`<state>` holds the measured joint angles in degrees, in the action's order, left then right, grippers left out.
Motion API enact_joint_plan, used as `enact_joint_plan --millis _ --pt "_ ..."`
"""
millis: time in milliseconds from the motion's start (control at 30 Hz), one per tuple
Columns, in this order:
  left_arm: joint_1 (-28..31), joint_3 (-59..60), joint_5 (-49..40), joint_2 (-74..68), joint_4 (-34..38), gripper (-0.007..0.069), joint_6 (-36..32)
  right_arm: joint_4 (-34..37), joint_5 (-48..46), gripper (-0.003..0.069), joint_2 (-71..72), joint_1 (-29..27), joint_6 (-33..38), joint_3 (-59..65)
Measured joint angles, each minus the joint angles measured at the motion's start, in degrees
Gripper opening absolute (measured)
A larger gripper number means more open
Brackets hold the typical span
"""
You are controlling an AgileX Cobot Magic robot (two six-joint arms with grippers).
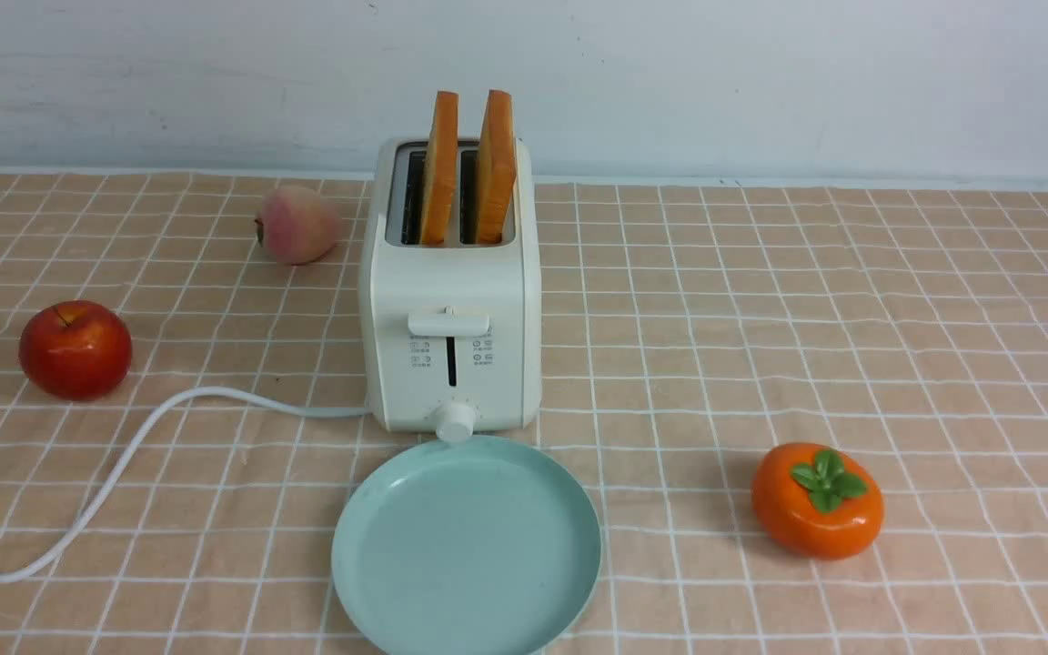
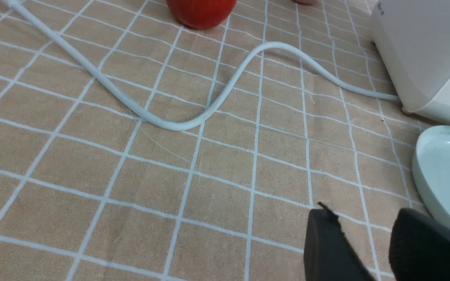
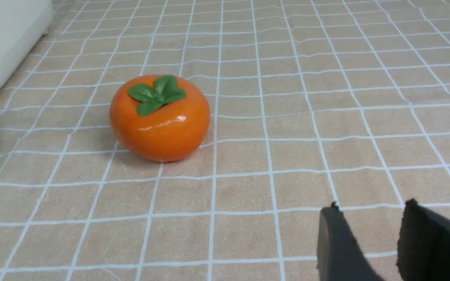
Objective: Take toasted bread from bread machine on light coffee tablecloth place on plate.
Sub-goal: 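Reach for a toast slice standing in the toaster with the left gripper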
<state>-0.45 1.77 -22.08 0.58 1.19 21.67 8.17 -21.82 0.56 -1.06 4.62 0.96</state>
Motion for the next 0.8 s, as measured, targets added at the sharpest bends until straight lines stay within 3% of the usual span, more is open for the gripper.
enact_joint_plan --millis 800 --pt "0.0 0.0 2.0 0.0 -0.59 0.0238 0.05 0.0 0.0 0.024 0.0 0.0 0.0 0.0"
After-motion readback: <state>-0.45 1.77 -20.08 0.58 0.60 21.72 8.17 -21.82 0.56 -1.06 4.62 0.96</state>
